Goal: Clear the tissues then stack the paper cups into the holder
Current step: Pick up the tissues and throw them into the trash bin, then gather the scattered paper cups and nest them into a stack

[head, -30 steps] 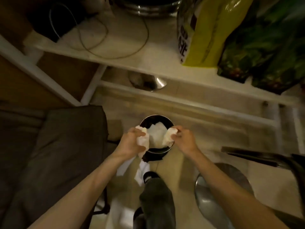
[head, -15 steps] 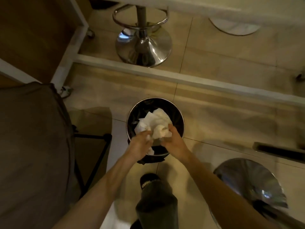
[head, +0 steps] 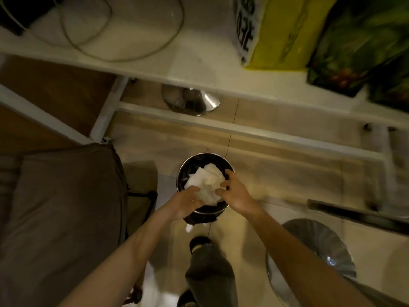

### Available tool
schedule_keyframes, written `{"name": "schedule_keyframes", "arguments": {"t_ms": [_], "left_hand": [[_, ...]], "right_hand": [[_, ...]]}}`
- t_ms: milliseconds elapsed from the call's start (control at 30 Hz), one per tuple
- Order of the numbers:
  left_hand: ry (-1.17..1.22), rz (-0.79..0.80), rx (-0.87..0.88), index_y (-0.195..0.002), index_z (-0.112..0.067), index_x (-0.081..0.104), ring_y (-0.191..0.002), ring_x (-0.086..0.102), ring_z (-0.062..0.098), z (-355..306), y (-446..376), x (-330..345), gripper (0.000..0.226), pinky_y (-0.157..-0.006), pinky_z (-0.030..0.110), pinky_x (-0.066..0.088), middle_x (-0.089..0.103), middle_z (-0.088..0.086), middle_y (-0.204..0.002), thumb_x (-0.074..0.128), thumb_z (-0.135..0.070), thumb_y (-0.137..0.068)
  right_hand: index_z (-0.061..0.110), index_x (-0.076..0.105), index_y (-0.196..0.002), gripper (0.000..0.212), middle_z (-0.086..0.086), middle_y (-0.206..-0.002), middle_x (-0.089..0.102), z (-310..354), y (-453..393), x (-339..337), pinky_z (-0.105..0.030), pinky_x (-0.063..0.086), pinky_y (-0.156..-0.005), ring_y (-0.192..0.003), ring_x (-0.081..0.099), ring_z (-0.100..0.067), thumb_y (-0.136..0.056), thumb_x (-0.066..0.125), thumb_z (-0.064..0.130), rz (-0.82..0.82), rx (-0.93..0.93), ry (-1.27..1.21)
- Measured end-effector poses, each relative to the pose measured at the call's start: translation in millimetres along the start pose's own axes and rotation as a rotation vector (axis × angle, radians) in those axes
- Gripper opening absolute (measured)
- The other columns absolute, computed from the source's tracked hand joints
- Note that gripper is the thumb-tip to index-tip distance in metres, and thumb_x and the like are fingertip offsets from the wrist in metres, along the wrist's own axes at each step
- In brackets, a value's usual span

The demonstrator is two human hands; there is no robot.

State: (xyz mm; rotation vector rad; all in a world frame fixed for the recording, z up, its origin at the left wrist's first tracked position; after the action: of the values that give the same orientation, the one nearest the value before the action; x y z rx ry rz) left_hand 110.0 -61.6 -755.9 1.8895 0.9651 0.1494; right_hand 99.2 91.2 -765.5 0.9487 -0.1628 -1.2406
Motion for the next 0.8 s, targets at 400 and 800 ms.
{"name": "schedule_keyframes", "arguments": {"t_ms": [400,800], "left_hand": [[-0.213,-0.133,0.272,-0.135,-0.016,0.036,-0.126,0.041,0.019,-173.3,249.2,-103.7,0.058,-0.094,0.024,0.035,0.039,-0.008,-0.136,0.056,-0.037,-0.085],[-0.484,-0.428,0.585,-0.13,-0.019,0.043,-0.116,0.051,0.019,-320.8,465.0,-203.0,0.05,-0.097,0.029,0.04,0.053,0.005,-0.131,0.054,-0.039,-0.085]], "right_hand": [[0.01,0.035,-0.135,0.06,-0.013,-0.101,0.061,183.2,221.3,-116.2,-0.033,0.046,-0.078,-0.091,0.058,-0.024,-0.084,0.063,0.023,-0.002,-0.331,0.238],[0.023,0.042,-0.128,0.054,-0.002,-0.108,0.063,360.5,404.5,-223.6,-0.036,0.052,-0.088,-0.095,0.062,-0.018,-0.082,0.065,0.036,-0.262,-0.777,0.23]]}}
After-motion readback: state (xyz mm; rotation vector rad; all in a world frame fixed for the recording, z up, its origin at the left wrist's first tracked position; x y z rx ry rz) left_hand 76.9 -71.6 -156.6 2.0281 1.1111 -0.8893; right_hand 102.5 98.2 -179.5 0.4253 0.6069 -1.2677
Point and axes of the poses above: each hand's wrist, its own y-axis away from the middle knuckle, its own x-axis out of the palm, z = x × y, the point moved 2 cm from there along -y, towards the middle knuckle
